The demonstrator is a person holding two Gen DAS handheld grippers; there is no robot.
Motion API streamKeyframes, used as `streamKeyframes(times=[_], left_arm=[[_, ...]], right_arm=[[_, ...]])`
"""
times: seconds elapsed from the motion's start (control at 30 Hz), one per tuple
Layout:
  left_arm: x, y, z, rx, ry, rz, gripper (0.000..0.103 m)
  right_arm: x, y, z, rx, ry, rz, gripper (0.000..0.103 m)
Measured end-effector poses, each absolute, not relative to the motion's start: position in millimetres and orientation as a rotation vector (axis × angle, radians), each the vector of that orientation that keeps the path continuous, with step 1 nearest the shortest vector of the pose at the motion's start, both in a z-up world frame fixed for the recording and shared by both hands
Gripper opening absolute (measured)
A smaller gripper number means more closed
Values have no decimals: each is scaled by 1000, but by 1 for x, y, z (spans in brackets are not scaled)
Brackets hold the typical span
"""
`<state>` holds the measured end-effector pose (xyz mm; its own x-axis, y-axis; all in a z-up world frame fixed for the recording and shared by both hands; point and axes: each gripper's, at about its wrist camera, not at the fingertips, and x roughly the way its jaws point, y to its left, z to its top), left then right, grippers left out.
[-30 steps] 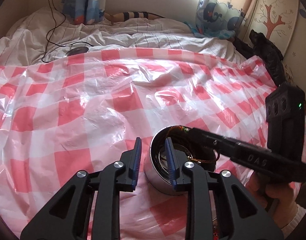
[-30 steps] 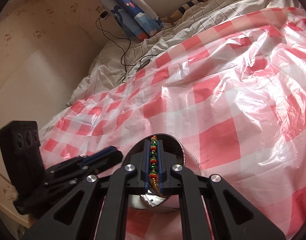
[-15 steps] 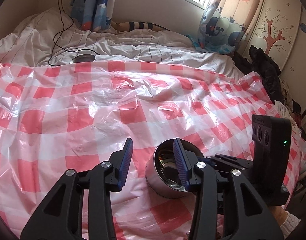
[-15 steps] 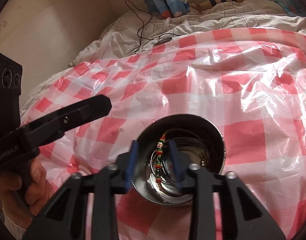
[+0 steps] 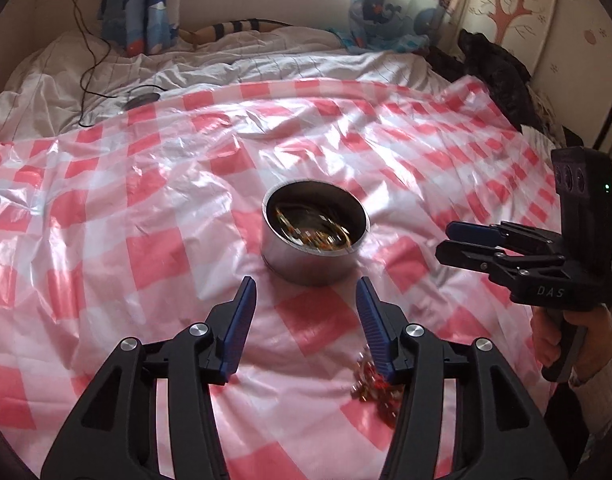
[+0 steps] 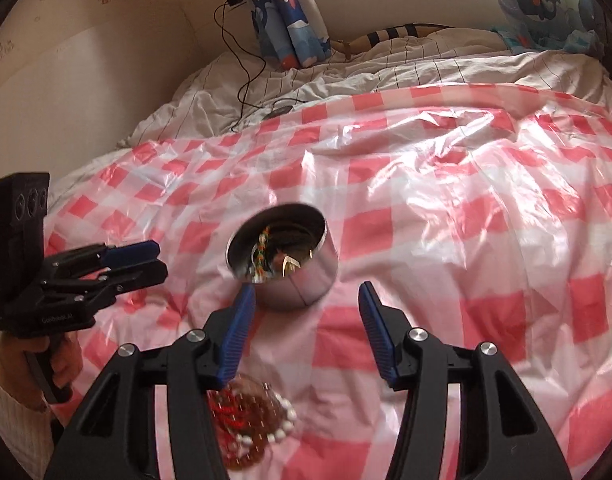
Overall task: Organize jewelry
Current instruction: 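Grasp the red bead bracelet with the left gripper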
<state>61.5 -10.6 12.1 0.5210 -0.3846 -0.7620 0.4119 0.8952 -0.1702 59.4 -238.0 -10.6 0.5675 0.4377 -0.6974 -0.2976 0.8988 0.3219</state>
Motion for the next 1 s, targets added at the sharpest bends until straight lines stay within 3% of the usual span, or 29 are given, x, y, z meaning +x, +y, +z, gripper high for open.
streamKeyframes(times=[0.13,0.3,0.83,0.87,0.93,1.0], left_arm=[[27,-20,-20,14,979,-528,49],[19,-22,-33,2,997,-551,49],[-5,-79,-30,375,849,-668,49],[-3,-79,-33,388,854,-660,47],[0,-78,-36,385,881,-656,18],[1,-76,-36,385,881,-654,11]], right_arm=[[31,-240,-35,192,921,465,50],[30,-224,-39,130,911,503,36],[36,-228,-46,156,944,477,39],[36,-228,-45,156,943,478,40],[37,-229,-45,165,944,480,41],[38,-231,-44,176,945,481,41]])
